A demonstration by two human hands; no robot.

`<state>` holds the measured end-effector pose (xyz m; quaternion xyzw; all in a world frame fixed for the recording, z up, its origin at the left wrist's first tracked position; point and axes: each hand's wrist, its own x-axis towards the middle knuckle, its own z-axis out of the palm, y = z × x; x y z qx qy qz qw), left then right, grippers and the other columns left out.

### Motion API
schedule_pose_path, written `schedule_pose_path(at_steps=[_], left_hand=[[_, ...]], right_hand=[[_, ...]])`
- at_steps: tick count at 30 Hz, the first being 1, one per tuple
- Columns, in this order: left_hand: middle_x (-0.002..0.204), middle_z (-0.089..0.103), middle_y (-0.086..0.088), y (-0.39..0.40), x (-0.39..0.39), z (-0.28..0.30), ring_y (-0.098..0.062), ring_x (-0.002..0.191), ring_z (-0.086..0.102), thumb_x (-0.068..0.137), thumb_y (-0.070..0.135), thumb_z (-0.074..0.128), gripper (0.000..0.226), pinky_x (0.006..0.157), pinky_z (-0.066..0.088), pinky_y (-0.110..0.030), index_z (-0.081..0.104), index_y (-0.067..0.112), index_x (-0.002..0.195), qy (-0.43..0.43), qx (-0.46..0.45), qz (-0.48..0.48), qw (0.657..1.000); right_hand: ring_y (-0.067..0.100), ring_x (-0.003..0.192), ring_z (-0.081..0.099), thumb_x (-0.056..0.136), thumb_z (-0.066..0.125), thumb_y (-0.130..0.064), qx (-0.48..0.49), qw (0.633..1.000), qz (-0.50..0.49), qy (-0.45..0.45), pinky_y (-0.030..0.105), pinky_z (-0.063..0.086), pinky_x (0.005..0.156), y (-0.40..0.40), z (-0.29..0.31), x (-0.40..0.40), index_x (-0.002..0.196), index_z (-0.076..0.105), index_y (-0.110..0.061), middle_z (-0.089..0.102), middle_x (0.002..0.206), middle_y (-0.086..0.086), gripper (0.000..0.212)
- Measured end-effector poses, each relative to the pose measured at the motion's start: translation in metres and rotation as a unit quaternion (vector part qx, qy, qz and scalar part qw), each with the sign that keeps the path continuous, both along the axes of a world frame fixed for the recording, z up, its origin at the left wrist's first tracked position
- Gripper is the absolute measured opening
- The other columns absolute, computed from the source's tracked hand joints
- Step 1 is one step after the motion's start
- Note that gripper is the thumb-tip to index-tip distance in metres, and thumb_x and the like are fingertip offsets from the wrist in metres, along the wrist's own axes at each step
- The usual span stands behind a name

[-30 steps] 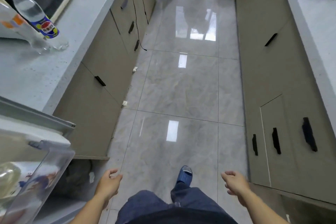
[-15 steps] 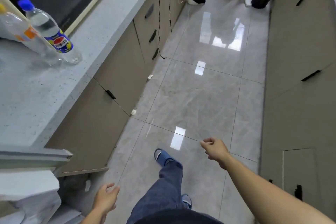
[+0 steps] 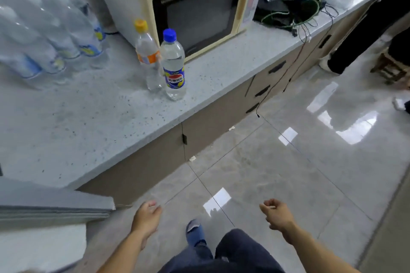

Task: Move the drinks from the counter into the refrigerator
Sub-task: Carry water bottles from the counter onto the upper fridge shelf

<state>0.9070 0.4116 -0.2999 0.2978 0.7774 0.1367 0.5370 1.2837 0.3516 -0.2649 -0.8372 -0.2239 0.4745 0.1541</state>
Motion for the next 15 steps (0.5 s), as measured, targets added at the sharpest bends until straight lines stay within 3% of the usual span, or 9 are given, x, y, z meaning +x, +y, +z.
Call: schedule_pose_path(at_steps=[5,8,12,15], left_hand=[[0.113,0.064,-0.005,0.019,0.004,0.020,-0.023,0.101,0.063,0.096,0.025,0.059,0.023,0.094,0.054,-0.045,0.058,0.020,0.119,-0.020,0.047,0.035,0.998],[0.112,0.065,-0.002,0.026,0.006,0.031,-0.021,0.101,0.064,0.096,0.028,0.061,0.021,0.093,0.054,-0.044,0.059,0.023,0.117,-0.002,0.057,0.065,0.996],[0.109,0.067,0.001,0.044,0.014,0.050,-0.015,0.096,0.064,0.096,0.026,0.062,0.014,0.089,0.056,-0.041,0.060,0.028,0.109,0.034,0.080,0.124,0.988],[0.110,0.066,0.005,0.070,0.023,0.070,-0.010,0.096,0.064,0.095,0.026,0.063,0.015,0.088,0.057,-0.039,0.060,0.034,0.108,0.043,0.121,0.157,0.979]], right_hand=[[0.022,0.059,0.051,0.092,0.067,-0.027,-0.012,0.997,0.081,0.012,0.027,0.043,0.049,0.071,-0.009,-0.002,0.099,0.062,-0.010,0.060,0.073,0.008,0.019],[0.023,0.064,0.057,0.091,0.067,-0.032,-0.019,0.991,0.135,0.017,0.028,0.048,0.053,0.117,-0.011,-0.011,0.102,0.063,-0.013,0.065,0.079,0.009,0.022],[0.021,0.073,0.059,0.093,0.066,-0.029,0.008,0.969,0.244,0.041,0.032,0.049,0.069,0.183,0.006,-0.036,0.107,0.064,-0.013,0.066,0.086,0.006,0.022],[0.011,0.069,0.058,0.092,0.067,-0.022,0.084,0.936,0.333,0.076,0.016,0.047,0.066,0.232,0.040,-0.070,0.104,0.066,-0.017,0.065,0.082,-0.001,0.014]])
